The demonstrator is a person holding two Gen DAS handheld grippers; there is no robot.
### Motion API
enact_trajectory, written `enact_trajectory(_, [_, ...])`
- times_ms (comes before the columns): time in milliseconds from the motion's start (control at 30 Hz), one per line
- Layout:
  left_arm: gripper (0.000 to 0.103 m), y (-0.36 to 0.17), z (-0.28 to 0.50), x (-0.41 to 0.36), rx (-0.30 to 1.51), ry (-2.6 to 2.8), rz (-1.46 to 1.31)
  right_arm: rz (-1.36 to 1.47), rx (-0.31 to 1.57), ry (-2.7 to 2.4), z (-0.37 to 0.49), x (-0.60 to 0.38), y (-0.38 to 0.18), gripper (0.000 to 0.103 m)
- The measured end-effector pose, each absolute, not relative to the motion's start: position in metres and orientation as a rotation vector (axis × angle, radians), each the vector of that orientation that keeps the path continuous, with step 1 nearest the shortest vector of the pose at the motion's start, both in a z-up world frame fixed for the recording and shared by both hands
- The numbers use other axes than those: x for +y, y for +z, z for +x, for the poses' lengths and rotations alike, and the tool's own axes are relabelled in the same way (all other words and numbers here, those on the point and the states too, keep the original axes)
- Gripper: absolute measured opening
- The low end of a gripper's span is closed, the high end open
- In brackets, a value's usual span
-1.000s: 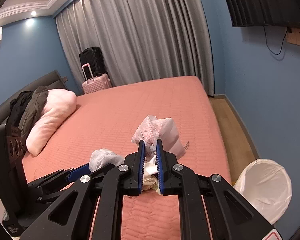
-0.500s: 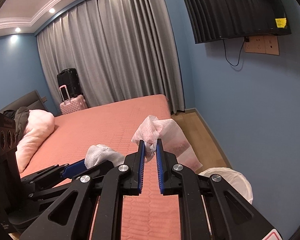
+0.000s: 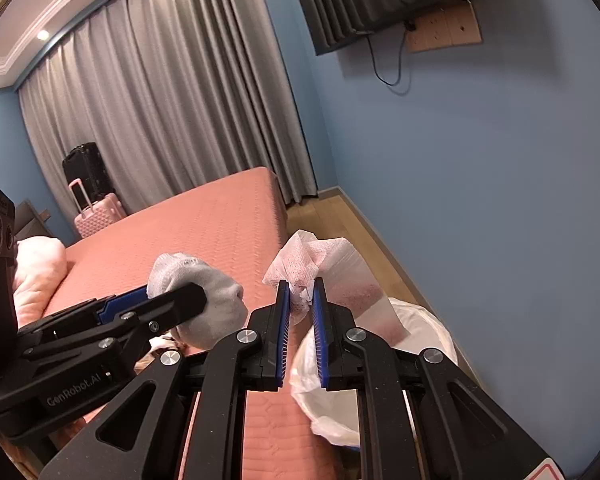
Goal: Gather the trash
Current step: 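Carry the sock and tissue over the white-bagged wastebasket with both grippers, then open both grippers to drop the sock and tissue into the wastebasket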
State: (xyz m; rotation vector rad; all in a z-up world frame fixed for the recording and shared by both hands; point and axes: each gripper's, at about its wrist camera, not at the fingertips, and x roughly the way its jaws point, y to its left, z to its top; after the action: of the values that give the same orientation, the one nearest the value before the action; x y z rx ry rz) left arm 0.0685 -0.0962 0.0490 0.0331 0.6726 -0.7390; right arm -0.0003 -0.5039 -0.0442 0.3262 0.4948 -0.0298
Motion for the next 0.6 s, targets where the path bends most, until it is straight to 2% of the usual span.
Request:
enact_trajectory(167, [0.038, 0.038, 0.078, -0.121, 0.711, -0.774, 0.047, 0.342, 0.529, -0.058, 0.010, -0.524, -0.065, 0.010])
enact_trajectory(267, [0.045, 0.032, 0.083, -0.132, 0.729, -0.779, 0.057, 0.358, 0.547, -0.070, 0.016, -0.534, -0.075, 0.011])
enact_trajectory(300, [0.051, 0.031, 0.085, -0.135, 0.735, -0.785, 0.052, 0.364, 0.551, -0.075, 0.018, -0.538, -0.078, 0.012])
enact_trajectory(333, [0.061, 0.030, 0.086, -0.136, 0.739, -0.786, 0.044, 0.368, 0.553, -0.078, 0.020, -0.540, -0.079, 0.013])
enact_trajectory(433, [0.079, 0.030, 0.089, -0.137, 0.735, -0.758, 0.025, 0.373, 0.560, -0.085, 0.024, -0.545, -0.086, 0.016])
enact_trajectory(533, [0.079, 0.029, 0.091, -0.136, 0.739, -0.737, 0.018, 0.373, 0.572, -0.091, 0.028, -0.546, -0.091, 0.019])
enact_trajectory(600, [0.079, 0.029, 0.092, -0.133, 0.742, -0.726, 0.010, 0.370, 0.570, -0.091, 0.029, -0.545, -0.091, 0.025])
